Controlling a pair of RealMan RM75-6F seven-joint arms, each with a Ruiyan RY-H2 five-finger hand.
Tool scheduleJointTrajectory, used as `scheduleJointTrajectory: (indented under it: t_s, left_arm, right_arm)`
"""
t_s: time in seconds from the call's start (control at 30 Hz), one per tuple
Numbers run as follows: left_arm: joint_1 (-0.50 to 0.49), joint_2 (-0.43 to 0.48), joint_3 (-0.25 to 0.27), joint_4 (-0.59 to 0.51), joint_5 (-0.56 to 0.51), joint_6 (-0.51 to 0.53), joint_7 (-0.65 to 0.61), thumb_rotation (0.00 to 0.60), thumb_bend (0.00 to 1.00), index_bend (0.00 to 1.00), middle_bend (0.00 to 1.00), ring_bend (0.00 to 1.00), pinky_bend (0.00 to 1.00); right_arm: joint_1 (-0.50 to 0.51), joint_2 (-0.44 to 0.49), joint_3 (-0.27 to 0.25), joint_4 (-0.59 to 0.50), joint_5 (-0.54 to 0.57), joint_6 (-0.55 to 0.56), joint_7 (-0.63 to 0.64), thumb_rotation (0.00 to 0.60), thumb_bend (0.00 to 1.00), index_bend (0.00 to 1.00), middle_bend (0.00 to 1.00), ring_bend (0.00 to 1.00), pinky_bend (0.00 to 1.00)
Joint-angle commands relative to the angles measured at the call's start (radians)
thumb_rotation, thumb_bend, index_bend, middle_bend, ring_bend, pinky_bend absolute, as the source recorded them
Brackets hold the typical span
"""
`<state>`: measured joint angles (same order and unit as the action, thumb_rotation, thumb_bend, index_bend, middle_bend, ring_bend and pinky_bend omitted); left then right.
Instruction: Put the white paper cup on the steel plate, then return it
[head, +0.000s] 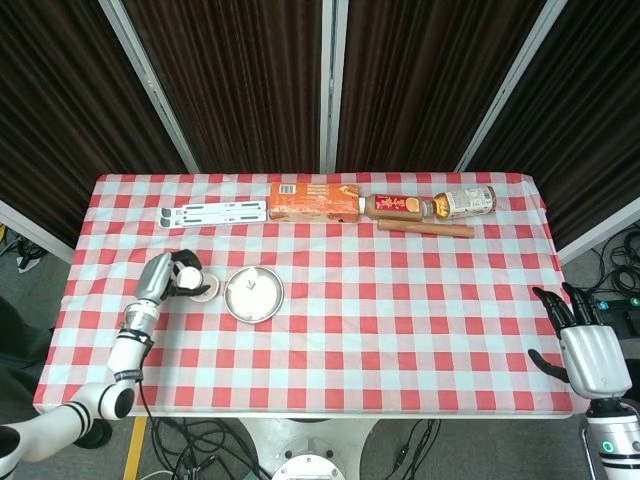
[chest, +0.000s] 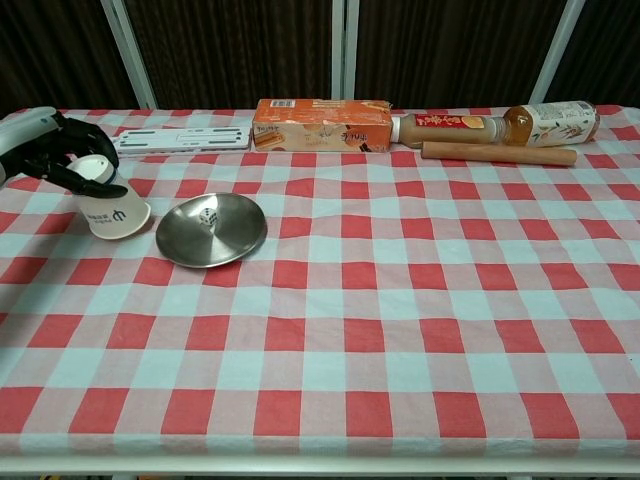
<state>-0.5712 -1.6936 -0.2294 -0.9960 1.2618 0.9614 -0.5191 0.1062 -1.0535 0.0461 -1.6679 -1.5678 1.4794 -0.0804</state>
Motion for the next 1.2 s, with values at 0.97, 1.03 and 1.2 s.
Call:
scheduleJointTrajectory:
  t_s: [0.97, 1.03, 1.2]
  left_arm:
    - [-0.237, -0.031, -0.046, -0.159, -0.161, -0.18, 0.458, 0.6, 0.13, 0.52, 0.55, 0.44, 0.59]
    - [-0.241, -0.038, -0.045, -0.15, -0.172, -0.188, 0.464, 0.6, 0.13, 0.52, 0.55, 0.44, 0.59]
    - [-0.237, -0.039, -0.04, -0.152, -0.189, -0.198, 0.461, 0.6, 0.13, 0.52, 0.55, 0.44, 0.59]
  right_arm:
    - [0.005, -0.011, 0.0, 0.042, 0.012, -0.019, 0.052, 0.6, 0.08, 0.11, 0.18, 0.0, 0.09]
    - [0.004, -0.011, 0.0, 0.045, 0.012, -0.018, 0.056, 0.6, 0.08, 0.11, 0.18, 0.0, 0.09]
    - [0.004, -0.012, 0.0, 0.05, 0.013, -0.018, 0.063, 0.6, 0.08, 0.11, 0.18, 0.0, 0.09]
